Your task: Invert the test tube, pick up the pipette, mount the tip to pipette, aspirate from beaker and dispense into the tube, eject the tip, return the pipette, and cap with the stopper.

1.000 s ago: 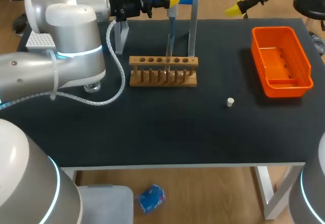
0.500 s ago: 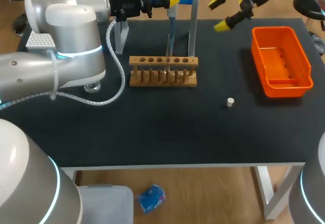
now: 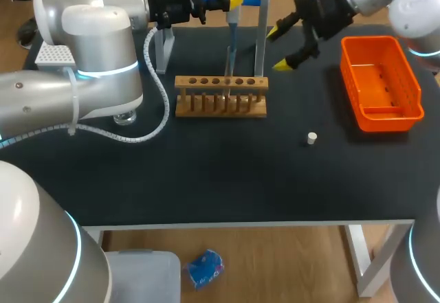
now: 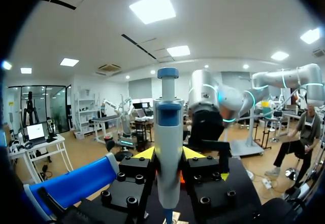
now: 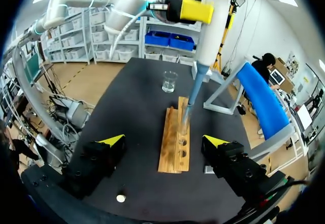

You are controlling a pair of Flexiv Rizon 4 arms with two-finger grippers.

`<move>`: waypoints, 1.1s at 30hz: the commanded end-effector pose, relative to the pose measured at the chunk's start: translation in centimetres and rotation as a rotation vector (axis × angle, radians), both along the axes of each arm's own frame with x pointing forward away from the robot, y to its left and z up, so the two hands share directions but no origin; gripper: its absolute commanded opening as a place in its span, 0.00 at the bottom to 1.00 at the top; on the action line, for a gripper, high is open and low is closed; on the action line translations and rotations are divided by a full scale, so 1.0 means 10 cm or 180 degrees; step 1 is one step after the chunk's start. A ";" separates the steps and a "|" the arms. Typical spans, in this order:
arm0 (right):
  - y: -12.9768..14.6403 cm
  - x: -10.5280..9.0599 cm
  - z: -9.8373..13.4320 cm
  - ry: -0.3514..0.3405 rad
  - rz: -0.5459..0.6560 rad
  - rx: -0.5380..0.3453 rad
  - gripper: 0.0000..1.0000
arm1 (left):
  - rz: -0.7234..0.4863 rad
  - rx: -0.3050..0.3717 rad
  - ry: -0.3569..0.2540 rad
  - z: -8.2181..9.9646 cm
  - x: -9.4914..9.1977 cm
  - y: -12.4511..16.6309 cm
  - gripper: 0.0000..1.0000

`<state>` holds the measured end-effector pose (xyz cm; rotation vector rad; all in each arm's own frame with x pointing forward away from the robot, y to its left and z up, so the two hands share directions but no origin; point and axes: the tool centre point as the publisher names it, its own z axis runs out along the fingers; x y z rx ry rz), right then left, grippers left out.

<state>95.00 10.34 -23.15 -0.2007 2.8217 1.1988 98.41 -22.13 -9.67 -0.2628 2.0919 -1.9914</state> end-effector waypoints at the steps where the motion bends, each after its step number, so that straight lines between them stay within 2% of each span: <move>1: 0.10 0.14 -0.16 0.0031 0.0024 0.0023 1.00 | 0.0016 -0.0003 -0.0003 0.00 0.00 -0.01 0.00; 14: 0.28 0.34 -0.33 -0.0005 0.0066 0.0142 1.00 | 0.0016 -0.0003 -0.0003 0.00 0.00 -0.01 0.00; 19: 0.33 0.31 -0.36 -0.0012 0.0170 0.0237 1.00 | 0.0016 -0.0003 -0.0003 0.00 0.00 -0.01 0.00; 33: 0.33 0.31 -0.36 -0.0012 0.0170 0.0237 1.00 | 0.0022 0.0027 -0.0005 0.00 -0.01 -0.01 0.00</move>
